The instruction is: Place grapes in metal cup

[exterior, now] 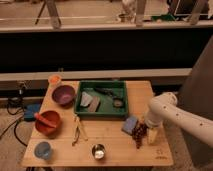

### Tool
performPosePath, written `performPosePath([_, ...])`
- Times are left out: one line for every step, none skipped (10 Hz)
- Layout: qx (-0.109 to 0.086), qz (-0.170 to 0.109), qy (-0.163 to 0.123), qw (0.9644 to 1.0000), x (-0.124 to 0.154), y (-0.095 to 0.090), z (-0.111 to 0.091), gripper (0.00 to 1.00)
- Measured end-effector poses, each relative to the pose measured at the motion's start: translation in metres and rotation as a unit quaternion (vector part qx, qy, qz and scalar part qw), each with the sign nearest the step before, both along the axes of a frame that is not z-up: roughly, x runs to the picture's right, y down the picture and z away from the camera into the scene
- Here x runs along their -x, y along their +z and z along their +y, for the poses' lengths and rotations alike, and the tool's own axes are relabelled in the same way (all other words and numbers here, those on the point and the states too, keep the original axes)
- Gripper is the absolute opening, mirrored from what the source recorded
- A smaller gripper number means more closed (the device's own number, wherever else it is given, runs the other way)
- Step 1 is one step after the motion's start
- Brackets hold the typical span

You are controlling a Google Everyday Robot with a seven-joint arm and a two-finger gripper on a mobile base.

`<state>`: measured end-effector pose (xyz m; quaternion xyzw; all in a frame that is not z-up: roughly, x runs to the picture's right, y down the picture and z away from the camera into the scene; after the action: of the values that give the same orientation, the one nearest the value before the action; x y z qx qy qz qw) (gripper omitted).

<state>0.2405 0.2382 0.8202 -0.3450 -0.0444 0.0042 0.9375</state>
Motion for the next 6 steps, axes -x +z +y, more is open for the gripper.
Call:
performPosePath([0.000,0.003,0.001,1.0000,-0.0007,-0.0004,-0.0004,0.80])
performPosePath([0.000,0.006,0.002,1.0000,-0.0017,-0.0003,0.0002,0.80])
performPosePath([-0.001,0.009,0.003,1.0000,-0.0019,-0.0002,-0.0007,0.80])
performPosePath([0.000,0.010,0.003,0.9999,-0.0019,-0.0001,-0.0003,0.80])
performPosePath([-0.001,0.011,0.003,0.9999,-0.0015,-0.0002,-0.0011,0.80])
performPosePath([-0.001,0.010,0.005,0.9999,-0.0019,-0.0012,-0.0004,0.77])
